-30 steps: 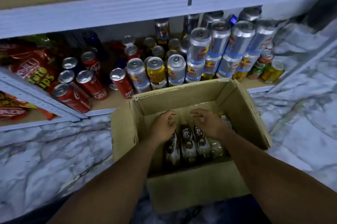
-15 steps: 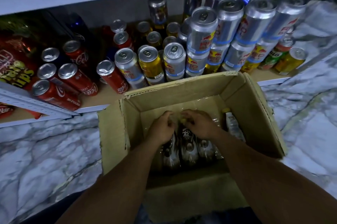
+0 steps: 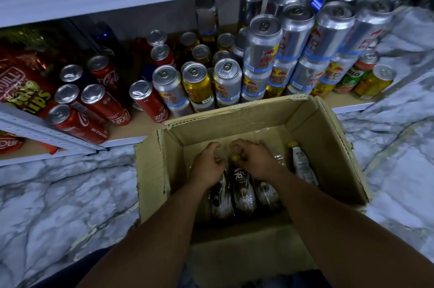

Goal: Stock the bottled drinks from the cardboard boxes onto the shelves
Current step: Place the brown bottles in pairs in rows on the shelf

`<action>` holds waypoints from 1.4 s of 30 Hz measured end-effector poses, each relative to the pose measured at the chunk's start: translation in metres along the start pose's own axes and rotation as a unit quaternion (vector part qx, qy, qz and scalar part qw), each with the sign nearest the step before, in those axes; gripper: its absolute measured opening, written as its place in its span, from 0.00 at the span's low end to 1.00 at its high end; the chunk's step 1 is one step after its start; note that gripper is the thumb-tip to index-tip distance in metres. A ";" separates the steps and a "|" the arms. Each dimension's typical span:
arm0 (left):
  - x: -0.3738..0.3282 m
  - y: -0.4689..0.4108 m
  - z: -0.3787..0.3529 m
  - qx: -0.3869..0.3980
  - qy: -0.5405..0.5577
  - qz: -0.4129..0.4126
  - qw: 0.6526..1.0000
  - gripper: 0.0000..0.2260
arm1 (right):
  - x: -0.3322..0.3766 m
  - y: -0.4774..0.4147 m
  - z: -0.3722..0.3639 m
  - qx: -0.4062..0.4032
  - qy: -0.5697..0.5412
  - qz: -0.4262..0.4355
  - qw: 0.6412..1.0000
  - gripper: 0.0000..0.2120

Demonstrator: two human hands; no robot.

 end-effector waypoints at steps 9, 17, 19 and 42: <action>0.000 0.000 -0.003 0.015 0.011 0.004 1.000 0.22 | -0.015 -0.002 -0.005 -0.024 0.045 -0.030 0.998 0.27; -0.002 0.003 -0.005 0.025 0.023 0.006 0.999 0.23 | -0.027 -0.001 0.003 -0.046 -0.041 -0.077 0.995 0.24; -0.003 0.003 -0.005 0.025 0.024 0.006 0.999 0.23 | -0.029 -0.001 0.006 -0.054 -0.057 -0.081 0.994 0.25; -0.060 0.063 0.053 -0.061 0.160 -0.061 0.983 0.08 | 0.033 0.072 0.072 -0.138 -0.218 -0.035 0.965 0.11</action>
Point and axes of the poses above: each hand's wrist, its own y-axis away from the middle knuckle, its own z-axis out of the back of the hand, x = y × z, the point moved 8 cm from there along -y, towards the middle knuckle, and after that the axes turned 10 degrees about -x, right-handed, at the moved point
